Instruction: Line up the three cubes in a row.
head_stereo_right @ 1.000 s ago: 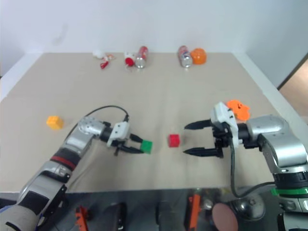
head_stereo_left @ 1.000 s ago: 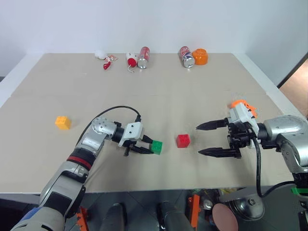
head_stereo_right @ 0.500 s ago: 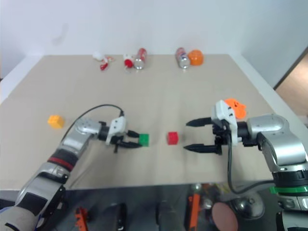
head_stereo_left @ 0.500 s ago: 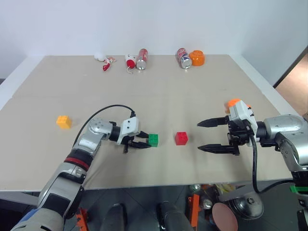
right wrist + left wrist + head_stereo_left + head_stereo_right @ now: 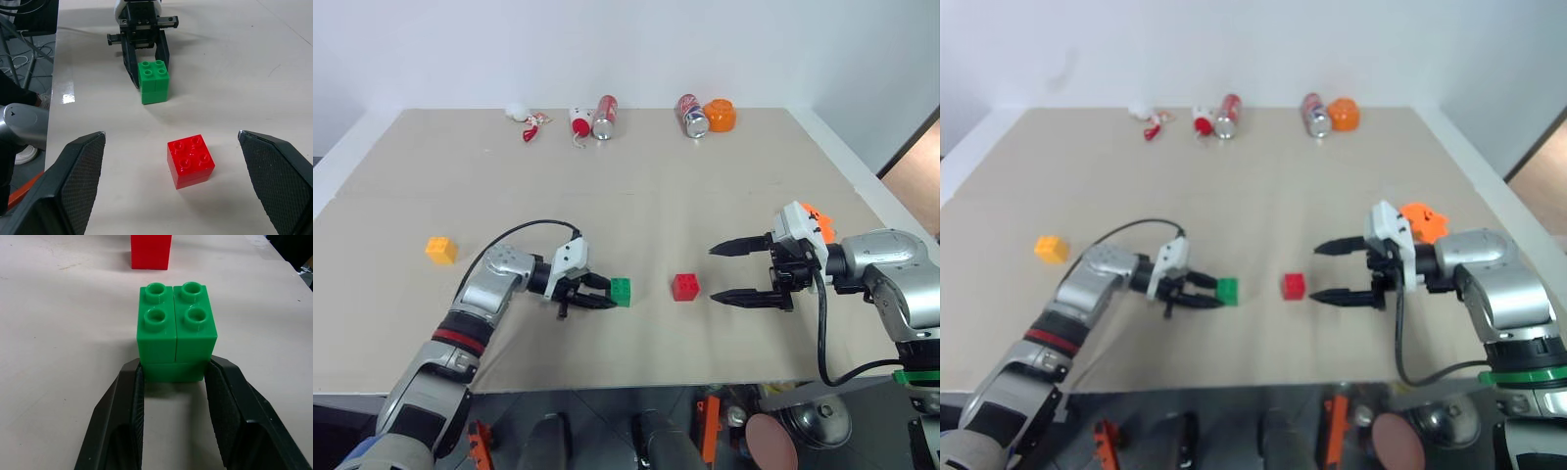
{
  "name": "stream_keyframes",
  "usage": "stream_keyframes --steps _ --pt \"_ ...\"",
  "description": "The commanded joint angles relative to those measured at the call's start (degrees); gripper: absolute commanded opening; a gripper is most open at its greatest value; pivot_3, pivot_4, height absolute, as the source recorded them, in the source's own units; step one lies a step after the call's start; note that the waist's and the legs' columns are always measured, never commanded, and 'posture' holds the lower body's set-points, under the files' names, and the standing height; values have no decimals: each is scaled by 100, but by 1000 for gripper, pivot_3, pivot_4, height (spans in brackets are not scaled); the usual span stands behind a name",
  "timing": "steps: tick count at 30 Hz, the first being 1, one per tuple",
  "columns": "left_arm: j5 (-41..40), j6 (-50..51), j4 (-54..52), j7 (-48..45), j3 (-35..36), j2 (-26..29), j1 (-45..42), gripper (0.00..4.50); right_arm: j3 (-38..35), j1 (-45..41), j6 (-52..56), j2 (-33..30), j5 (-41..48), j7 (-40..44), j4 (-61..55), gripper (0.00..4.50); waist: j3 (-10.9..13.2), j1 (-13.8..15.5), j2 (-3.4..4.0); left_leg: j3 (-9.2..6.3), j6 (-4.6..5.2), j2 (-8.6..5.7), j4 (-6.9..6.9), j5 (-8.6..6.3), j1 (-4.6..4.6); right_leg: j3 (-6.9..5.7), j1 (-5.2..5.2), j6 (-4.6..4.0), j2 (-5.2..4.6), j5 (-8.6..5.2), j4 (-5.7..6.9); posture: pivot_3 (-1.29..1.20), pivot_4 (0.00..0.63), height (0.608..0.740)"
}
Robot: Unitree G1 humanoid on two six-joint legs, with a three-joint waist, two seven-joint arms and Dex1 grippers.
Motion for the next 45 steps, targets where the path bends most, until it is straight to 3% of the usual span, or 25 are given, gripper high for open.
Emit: stream_keyframes --steps 1,15,36,37,43,45 --pt "-30 -93 33 100 136 -19 -115 1245 -108 -50 -34 -30 71 17 -172 4500 0 -1 0 0 0 0 3 0 0 0 0 0 0 0 0 0 150 740" --pt "12 -661 153 203 105 -131 -5 1245 -82 -33 -42 21 69 -11 -162 4500 0 -3 0 3 1 0 14 1 1 3 1 -1 -1 1 0 0 150 740" --pt "63 -593 72 375 9 -250 160 1245 -127 -69 -168 -26 -77 71 199 4500 0 -2 0 2 1 -1 12 1 1 6 1 1 0 1 0 0 150 740" --pt "62 -593 80 367 10 -246 157 2336 -128 -69 -170 -24 -78 72 199 4500 0 -3 0 3 1 -1 12 1 1 6 2 1 0 1 0 0 150 740" --pt "40 -672 187 420 125 -250 38 4350 -104 -127 -186 3 -107 74 245 4500 0 -2 0 2 1 -1 10 1 1 6 1 1 1 1 0 0 150 740" --pt "13 -630 201 412 149 -226 9 4457 -98 -156 -185 14 -107 79 264 4500 0 -3 0 2 1 -1 10 1 1 6 1 1 1 1 0 0 150 740"
